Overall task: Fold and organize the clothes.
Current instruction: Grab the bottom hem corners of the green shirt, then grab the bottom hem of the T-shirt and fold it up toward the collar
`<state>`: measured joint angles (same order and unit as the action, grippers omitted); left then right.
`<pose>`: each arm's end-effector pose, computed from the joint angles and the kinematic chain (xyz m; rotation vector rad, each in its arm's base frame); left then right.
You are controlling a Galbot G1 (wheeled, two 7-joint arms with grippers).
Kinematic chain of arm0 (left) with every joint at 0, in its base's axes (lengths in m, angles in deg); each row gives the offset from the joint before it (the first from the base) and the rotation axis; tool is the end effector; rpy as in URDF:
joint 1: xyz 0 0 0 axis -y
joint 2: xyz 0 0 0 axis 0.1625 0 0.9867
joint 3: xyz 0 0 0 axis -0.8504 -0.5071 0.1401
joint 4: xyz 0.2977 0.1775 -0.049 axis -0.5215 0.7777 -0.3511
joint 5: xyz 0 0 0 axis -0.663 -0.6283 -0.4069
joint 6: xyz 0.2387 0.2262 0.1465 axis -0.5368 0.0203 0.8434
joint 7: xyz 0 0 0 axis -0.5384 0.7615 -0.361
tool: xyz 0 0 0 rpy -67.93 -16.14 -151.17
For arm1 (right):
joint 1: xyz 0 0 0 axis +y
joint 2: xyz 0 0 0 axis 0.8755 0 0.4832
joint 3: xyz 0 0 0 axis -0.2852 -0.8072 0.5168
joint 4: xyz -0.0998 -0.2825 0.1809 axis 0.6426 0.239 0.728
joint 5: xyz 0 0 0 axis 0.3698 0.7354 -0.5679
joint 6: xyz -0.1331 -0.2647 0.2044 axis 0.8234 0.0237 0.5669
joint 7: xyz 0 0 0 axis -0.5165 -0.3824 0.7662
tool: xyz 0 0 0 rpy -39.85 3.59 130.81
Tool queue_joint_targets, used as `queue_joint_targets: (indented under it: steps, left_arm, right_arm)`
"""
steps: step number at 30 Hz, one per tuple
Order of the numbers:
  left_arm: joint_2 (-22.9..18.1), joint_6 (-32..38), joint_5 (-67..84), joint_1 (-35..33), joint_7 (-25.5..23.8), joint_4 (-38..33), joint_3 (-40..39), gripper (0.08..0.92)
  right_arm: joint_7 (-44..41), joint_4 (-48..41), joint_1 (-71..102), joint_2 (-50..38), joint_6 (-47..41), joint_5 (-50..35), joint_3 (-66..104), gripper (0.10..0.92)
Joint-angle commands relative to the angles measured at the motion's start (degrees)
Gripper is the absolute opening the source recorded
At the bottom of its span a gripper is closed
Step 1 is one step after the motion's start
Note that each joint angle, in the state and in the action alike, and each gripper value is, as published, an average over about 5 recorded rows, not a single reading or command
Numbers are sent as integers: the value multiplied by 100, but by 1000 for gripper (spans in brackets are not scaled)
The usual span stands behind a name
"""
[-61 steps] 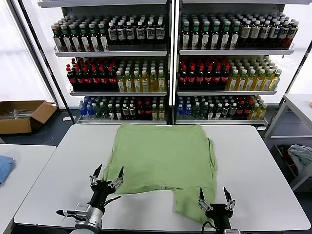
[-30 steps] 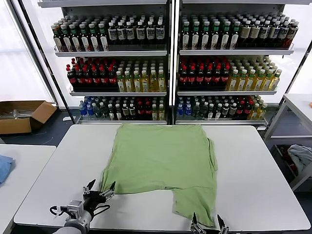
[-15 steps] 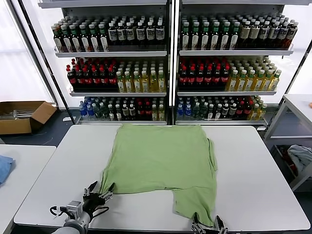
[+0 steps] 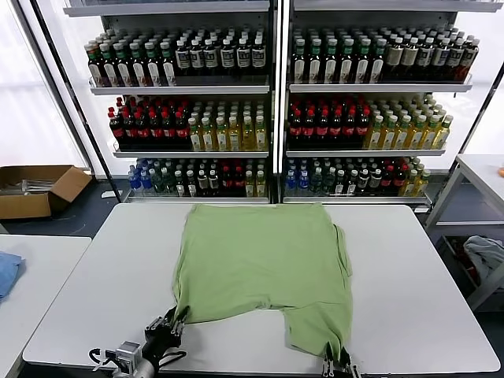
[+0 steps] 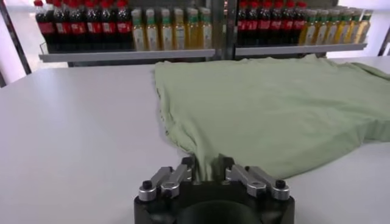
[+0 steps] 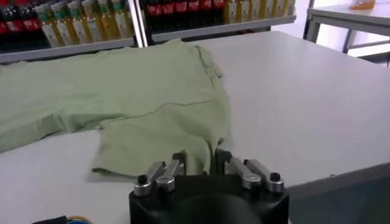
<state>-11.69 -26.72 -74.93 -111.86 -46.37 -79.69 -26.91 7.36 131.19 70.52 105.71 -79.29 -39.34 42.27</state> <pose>0.1800 0.0580 -0.3371 -0.2789 -2.5363 -0.0428 0.0837 0.0611 -0.3158 -0.2037 -2.5452 -0.0775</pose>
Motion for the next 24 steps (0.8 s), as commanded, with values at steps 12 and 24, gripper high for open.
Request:
queue_joint_targets:
  steps: [12,24]
  left_arm:
    - [-180,585,-115,147,41,-66,43,110]
    - [-448,1343,489,1531,264,327,39,101]
  right_arm:
    - [-628,-11,-489,36,733,962,254,108]
    - [-1118,-410,-2212,177,871,1044,865,108]
